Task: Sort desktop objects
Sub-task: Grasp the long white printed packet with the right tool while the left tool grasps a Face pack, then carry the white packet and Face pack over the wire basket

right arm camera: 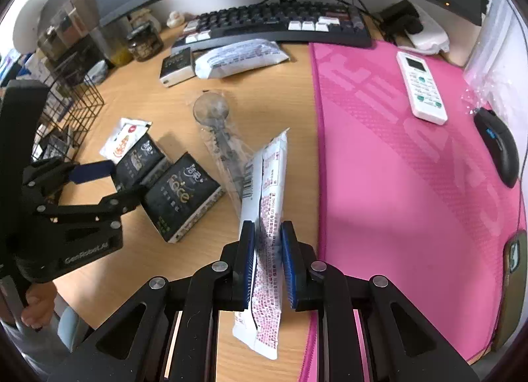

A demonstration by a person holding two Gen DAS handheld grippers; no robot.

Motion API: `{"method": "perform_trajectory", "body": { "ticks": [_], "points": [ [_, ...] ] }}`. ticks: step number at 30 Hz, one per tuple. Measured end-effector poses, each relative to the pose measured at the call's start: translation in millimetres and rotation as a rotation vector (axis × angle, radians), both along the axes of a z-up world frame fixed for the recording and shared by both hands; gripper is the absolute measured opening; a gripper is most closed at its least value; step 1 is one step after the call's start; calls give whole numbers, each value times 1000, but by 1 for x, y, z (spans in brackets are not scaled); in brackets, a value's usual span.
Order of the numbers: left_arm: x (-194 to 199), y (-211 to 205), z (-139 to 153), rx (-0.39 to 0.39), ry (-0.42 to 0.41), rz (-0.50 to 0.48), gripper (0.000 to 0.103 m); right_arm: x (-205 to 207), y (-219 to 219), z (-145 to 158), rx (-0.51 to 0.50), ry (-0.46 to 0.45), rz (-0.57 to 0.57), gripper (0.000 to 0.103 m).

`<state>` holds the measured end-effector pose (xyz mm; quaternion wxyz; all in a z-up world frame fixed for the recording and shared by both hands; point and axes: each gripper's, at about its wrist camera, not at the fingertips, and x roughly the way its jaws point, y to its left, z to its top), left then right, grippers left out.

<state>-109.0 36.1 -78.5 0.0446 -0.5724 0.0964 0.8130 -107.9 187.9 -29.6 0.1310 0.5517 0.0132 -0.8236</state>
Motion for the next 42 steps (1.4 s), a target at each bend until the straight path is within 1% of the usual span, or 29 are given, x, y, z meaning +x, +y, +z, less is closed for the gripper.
{"method": "perform_trajectory", "body": {
  "ticks": [3, 6, 9, 10, 12, 13, 15, 18, 24, 28, 32, 34, 36, 39, 42],
  "points": [
    [-6, -3, 0, 21, 0, 3, 62, -4, 1, -2, -10, -7, -6, 20],
    [-12, -4, 0, 8, 8, 2, 61, -8, 1, -6, -15, -13, -9, 22],
    [-16, -4, -2, 13, 8, 1, 62, -9, 0, -7, -24, -17, -16, 22],
    [-16, -4, -2, 13, 8, -2, 60, -9, -1, -6, -19, -12, -14, 19],
    [-16, -4, -1, 19, 12, -3, 52, -7, -3, -5, -8, 2, -7, 17],
    [-15, -4, -1, 20, 11, -1, 52, -6, -3, -4, -14, 3, -9, 15],
    [-14, -4, 0, 24, 9, -5, 52, -5, 0, 1, -44, 9, -13, 12],
    [-9, -6, 7, 32, 15, 6, 52, 0, 2, 12, -36, 34, -20, 11],
    [8, -12, 38, 56, 67, 24, 52, 15, 11, 43, -48, 89, -28, 11],
    [21, -14, 57, 64, 102, 26, 52, 28, 9, 61, -65, 115, -20, 11],
    [32, -17, 68, 67, 115, 27, 52, 35, 10, 75, -95, 137, -26, 11],
    [37, -17, 73, 71, 127, 26, 52, 38, 14, 81, -157, 126, -22, 11],
    [40, -19, 74, 75, 130, 23, 52, 38, 16, 80, -204, 101, -13, 11],
    [44, -23, 73, 75, 126, 28, 52, 40, 15, 69, -176, 77, -27, 11],
    [46, -25, 76, 74, 127, 35, 52, 41, 14, 65, -194, 61, -23, 11]
  ]
}}
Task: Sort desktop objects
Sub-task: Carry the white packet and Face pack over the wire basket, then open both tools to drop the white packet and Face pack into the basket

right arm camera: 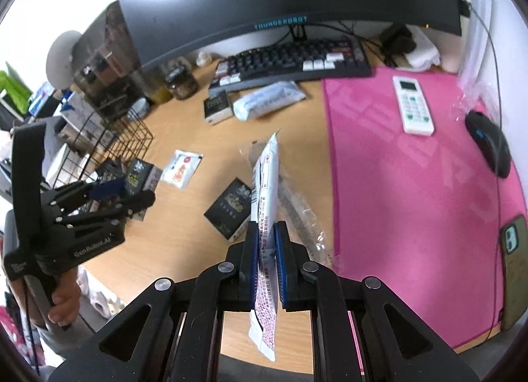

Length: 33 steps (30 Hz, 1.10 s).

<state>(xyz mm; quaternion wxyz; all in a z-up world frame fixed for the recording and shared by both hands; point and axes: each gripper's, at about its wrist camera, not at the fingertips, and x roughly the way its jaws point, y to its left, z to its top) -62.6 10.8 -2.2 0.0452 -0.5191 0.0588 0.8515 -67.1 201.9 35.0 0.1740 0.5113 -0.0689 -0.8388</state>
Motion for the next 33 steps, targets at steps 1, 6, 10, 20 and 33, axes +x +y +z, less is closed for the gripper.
{"method": "perform_trajectory", "body": {
  "ticks": [1, 6, 10, 20, 33],
  "points": [
    [1, -2, 3, 0, 4, 4, 52, 0, -3, 2, 2, 5, 7, 11],
    [8, -25, 24, 23, 39, 36, 52, -7, -37, 24, -11, 41, 74, 11],
    [15, -63, 47, 18, 78, 106, 52, -13, -93, 53, -49, 82, 184, 11],
    [40, -195, 55, -9, 62, 352, 52, -21, -266, 70, -172, 33, 460, 11],
    [40, -263, 9, 32, -9, 423, 52, -43, -354, 1, -79, -90, 484, 11]
  ]
}}
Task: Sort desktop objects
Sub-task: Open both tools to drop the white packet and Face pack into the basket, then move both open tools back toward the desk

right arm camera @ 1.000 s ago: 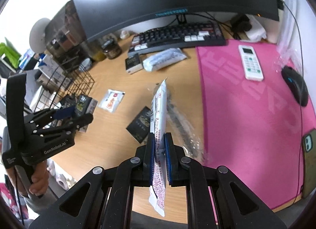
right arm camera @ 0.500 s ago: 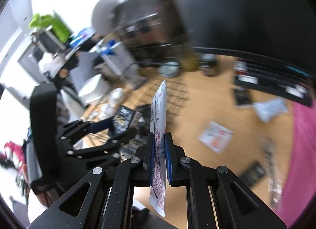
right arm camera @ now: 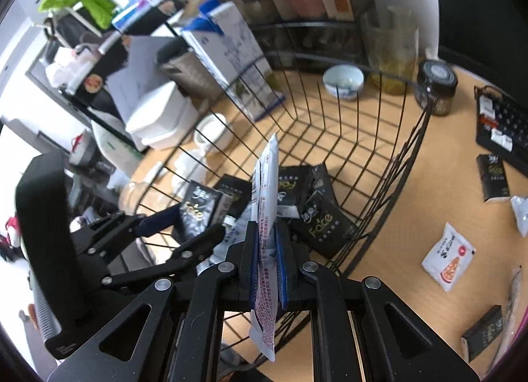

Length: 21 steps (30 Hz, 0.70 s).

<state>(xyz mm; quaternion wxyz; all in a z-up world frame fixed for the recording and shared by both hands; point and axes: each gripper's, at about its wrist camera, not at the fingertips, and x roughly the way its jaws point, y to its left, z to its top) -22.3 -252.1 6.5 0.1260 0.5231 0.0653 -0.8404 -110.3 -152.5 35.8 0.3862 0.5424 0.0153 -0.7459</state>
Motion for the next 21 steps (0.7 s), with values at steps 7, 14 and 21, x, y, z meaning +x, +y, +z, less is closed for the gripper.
{"method": "perform_trajectory", "body": {
  "ticks": [7, 14, 21],
  "points": [
    [2, -4, -3, -16, -14, 25, 57, -3, -3, -11, -37, -50, 6, 15],
    [6, 9, 23, -25, 35, 23, 63, 8, 31, 27, -91, 27, -6, 31],
    [6, 84, 58, -64, 97, -115, 63, 20, 123, 68, -27, 186, -114, 48]
  ]
}}
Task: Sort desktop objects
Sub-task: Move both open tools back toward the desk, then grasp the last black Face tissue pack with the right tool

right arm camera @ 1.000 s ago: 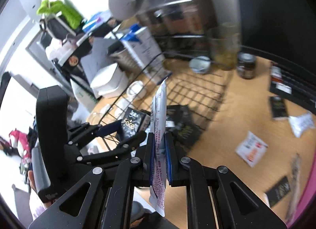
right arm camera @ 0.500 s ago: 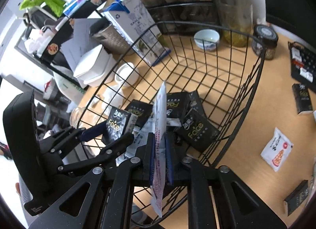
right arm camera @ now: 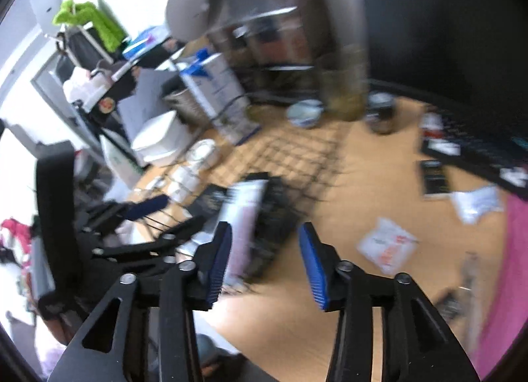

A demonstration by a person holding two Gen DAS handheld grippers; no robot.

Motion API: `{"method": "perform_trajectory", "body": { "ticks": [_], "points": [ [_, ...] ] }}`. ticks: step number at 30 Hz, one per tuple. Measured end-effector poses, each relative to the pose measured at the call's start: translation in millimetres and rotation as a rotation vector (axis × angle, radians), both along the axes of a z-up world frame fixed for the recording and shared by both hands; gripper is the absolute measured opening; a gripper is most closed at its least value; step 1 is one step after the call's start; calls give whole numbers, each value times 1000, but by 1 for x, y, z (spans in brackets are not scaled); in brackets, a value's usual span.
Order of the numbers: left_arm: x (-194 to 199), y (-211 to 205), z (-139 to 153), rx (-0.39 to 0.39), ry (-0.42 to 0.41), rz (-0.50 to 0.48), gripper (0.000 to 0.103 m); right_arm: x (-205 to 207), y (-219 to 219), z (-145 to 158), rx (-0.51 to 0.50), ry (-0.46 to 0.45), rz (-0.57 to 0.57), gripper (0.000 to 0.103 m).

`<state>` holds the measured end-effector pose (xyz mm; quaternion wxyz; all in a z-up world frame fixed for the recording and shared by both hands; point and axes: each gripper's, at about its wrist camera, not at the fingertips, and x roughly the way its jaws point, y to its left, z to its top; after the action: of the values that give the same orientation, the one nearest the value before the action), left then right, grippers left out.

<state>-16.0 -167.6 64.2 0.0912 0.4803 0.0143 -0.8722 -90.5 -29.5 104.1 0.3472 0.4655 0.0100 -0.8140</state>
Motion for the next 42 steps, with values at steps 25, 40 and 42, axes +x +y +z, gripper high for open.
{"method": "perform_trajectory", "body": {
  "ticks": [25, 40, 42],
  "points": [
    [-94, 136, -104, -52, -198, -193, 70, -47, 122, -152, 238, -198, -395, 65],
    [-131, 146, -133, -69, -226, -176, 70, -40, 151, -137, 188, -153, -360, 48],
    [-133, 148, -135, -68, -219, -176, 74, -40, 156, -134, 178, -151, -357, 48]
  ]
}}
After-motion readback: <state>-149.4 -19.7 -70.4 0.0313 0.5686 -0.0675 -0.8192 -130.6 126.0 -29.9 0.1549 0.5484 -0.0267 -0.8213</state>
